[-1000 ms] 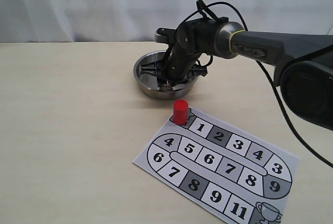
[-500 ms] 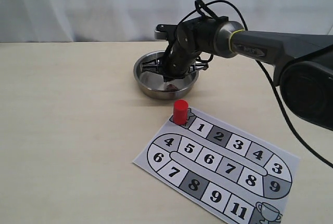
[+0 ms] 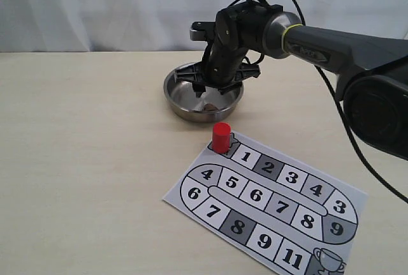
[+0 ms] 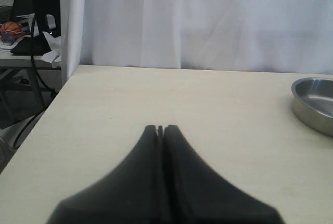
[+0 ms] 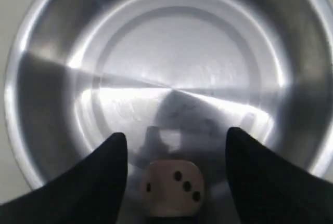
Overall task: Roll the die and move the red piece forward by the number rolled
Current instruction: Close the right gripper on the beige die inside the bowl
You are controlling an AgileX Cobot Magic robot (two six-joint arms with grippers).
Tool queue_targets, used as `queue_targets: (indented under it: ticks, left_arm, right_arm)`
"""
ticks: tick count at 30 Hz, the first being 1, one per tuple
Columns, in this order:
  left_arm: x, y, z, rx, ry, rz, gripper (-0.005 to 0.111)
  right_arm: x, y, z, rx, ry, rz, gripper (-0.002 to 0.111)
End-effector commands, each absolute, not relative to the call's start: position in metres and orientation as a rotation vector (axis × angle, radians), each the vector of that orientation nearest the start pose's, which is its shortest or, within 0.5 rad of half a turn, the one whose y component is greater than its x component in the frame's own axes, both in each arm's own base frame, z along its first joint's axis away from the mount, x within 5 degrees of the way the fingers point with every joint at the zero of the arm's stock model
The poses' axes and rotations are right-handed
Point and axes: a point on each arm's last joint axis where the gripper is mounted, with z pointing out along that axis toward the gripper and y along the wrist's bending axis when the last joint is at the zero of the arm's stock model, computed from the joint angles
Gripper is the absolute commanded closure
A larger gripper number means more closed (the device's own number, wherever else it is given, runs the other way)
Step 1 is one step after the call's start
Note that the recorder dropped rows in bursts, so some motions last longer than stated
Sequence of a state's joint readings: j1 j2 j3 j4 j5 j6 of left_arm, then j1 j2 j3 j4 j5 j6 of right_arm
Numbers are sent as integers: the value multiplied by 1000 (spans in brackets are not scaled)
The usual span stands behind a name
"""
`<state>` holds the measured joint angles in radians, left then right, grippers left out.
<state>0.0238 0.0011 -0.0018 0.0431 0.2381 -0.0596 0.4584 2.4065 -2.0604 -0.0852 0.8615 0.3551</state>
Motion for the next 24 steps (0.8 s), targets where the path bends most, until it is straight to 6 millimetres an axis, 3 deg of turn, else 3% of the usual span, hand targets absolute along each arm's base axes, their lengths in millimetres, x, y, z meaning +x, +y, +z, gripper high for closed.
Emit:
queue_targets:
  ticks: [1,12,18,24]
  left_arm:
    - [55,2,192,-47,1717,10,107]
    - [55,2,192,-47,1715,10,107]
    - [55,2,192,-47,1715,10,107]
    - [56,2,193,-46,1710,10,107]
  right_arm:
    - [472,221,154,-211,2723,85,54]
    - [467,229,146,-169,2784,203,54]
    - [466,230,131,-163,2819,202,54]
    - [466,229,130,-166,2833,194,54]
